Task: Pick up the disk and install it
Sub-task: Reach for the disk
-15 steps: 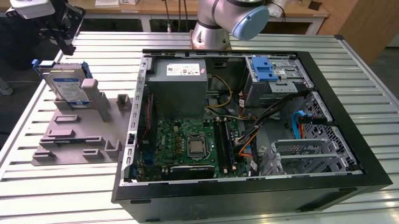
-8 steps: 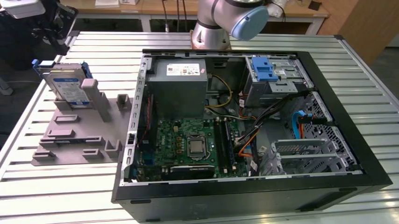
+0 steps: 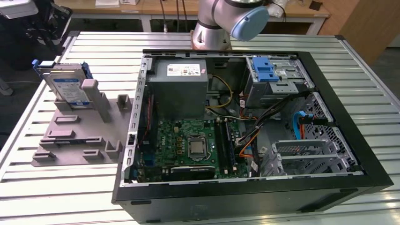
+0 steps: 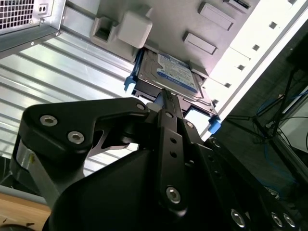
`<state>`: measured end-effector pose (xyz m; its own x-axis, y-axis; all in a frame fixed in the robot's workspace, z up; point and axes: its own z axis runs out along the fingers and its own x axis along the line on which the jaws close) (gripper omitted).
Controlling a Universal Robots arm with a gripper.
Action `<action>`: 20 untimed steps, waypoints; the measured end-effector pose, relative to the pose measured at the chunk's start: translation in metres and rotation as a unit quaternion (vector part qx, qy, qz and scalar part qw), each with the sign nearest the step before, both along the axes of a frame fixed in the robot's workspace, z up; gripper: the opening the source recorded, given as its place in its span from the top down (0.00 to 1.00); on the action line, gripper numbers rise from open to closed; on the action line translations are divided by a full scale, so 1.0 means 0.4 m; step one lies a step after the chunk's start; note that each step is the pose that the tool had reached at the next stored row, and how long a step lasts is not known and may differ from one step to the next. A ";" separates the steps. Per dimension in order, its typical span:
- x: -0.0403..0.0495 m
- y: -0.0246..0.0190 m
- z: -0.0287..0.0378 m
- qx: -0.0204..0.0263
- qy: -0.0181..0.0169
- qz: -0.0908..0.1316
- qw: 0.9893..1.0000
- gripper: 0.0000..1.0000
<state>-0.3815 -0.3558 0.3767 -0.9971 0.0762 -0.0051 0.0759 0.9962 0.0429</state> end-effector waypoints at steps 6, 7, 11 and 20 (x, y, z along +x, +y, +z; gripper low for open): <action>-0.025 0.004 -0.003 0.000 0.001 0.000 1.000 0.89; -0.029 0.005 -0.004 0.000 0.001 0.000 1.000 0.89; -0.047 0.010 -0.006 0.000 0.001 0.000 1.000 0.89; -0.089 0.024 -0.011 0.000 0.001 0.000 1.000 0.89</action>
<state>-0.4172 -0.3463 0.3722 -0.9971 0.0763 -0.0027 0.0761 0.9962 0.0427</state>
